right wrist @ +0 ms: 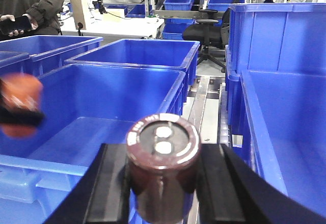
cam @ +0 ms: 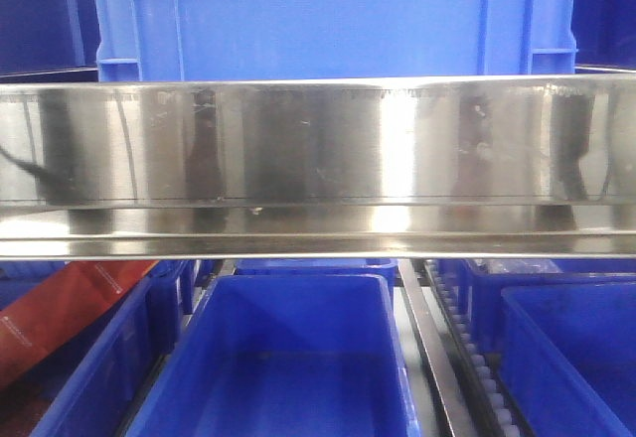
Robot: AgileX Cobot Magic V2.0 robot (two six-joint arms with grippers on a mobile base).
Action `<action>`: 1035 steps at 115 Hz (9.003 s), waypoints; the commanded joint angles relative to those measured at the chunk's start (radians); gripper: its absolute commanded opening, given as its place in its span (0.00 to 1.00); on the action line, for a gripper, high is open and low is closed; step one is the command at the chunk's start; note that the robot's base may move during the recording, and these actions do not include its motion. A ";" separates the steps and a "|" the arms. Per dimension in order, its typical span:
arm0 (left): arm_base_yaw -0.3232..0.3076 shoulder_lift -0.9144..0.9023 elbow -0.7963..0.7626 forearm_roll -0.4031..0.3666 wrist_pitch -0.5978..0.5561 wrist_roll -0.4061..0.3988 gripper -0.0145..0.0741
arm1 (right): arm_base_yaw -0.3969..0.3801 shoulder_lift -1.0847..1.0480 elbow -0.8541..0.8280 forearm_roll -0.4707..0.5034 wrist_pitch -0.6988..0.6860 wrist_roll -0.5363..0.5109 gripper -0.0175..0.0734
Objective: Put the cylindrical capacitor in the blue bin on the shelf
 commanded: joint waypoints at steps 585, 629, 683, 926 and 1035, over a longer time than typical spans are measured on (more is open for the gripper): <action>0.000 -1.372 1.080 0.092 -0.275 -0.233 0.04 | 0.202 -0.259 0.493 -0.108 -0.323 -0.010 0.02; 0.002 -1.372 1.080 0.092 -0.276 -0.233 0.04 | 0.202 -0.259 0.493 -0.108 -0.323 -0.010 0.02; 0.420 -1.690 1.609 0.101 -0.615 -0.233 0.04 | 0.202 -0.259 0.493 -0.108 -0.323 -0.010 0.02; 0.566 -1.845 1.978 0.084 -0.827 -0.233 0.04 | -0.202 -0.562 0.826 0.000 -0.373 -0.040 0.02; 0.566 -1.845 1.978 0.084 -0.827 -0.233 0.04 | -0.267 -0.702 1.050 0.020 -0.502 -0.068 0.02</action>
